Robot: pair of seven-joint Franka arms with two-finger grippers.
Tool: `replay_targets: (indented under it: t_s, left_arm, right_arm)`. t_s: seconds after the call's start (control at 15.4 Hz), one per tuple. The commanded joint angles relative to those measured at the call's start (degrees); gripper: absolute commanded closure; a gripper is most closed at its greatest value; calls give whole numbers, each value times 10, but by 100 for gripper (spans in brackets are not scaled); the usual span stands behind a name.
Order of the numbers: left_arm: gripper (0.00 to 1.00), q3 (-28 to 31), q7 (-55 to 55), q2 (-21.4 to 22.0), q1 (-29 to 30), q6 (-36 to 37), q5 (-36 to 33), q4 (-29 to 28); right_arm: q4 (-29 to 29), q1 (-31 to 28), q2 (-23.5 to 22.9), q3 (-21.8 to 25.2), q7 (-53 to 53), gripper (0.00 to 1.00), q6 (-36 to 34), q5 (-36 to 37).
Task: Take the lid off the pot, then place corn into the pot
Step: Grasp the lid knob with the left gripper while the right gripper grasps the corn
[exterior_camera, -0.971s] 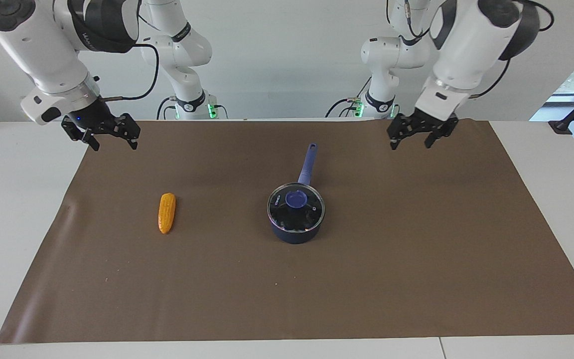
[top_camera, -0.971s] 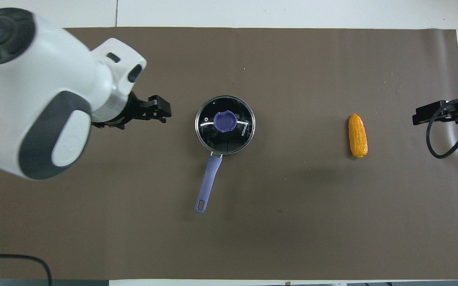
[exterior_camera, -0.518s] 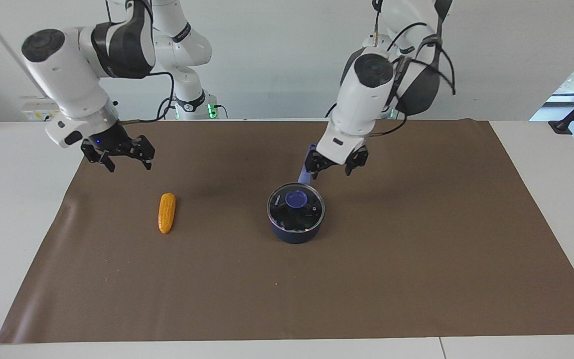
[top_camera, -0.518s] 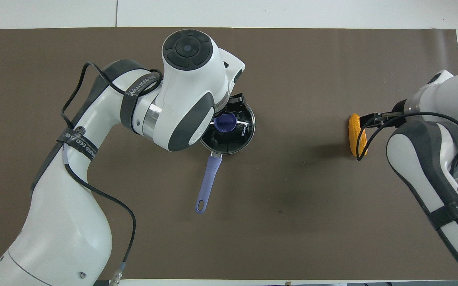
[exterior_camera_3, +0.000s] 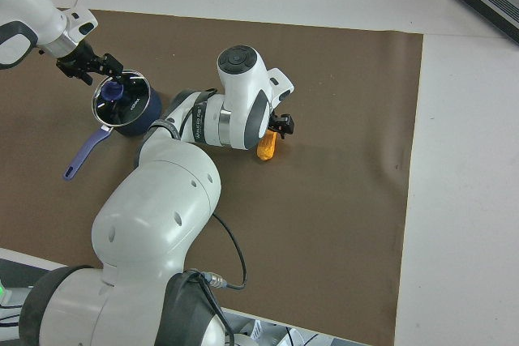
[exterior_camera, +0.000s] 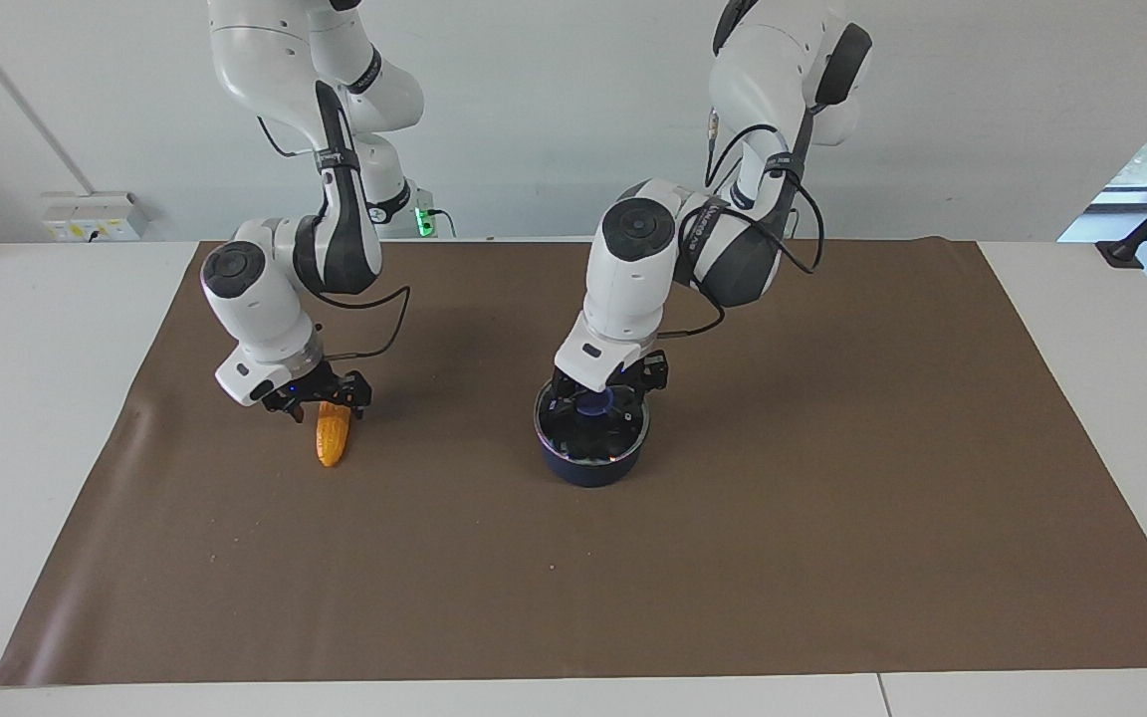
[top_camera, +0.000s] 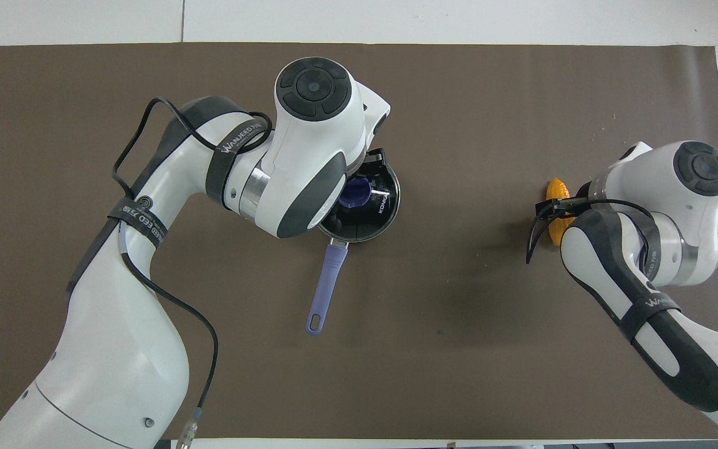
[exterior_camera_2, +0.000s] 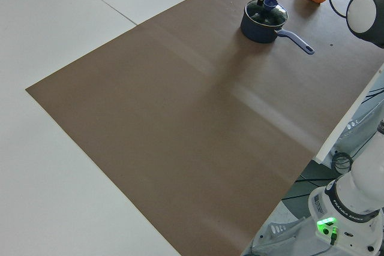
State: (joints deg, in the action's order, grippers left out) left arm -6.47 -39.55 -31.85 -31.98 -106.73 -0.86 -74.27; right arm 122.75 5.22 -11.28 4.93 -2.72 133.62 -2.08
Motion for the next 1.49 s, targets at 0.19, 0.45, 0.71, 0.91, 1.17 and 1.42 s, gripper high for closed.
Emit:
replay_targets:
  t_s: [0.19, 0.45, 0.71, 0.91, 1.17, 1.42]
  left_arm:
    - [0, 7, 3, -3, -13, -18, -13, -15]
    - [0, 7, 1, -3, -14, -21, -13, -15]
    - [0, 7, 1, -3, -22, -22, -12, -19]
    - [3, 7, 1, -3, -23, -24, -12, -25]
    - [25, 7, 1, -2, -24, -23, -12, -25]
    - [71, 7, 1, -1, -25, -20, -9, -24]
  right_arm:
    - [12, -3, -1, -3, 3, 27, 9, -8]
    - [12, -4, -7, -3, 0, 47, 9, -8]
    - [-11, -1, -7, -4, 1, 92, -28, -8]
    - [-92, 8, -9, -4, 2, 94, -122, -8]
    - [-223, 21, -10, -15, 21, 94, -267, -13]
    - [-238, 40, -12, -15, 52, 94, -277, -13]
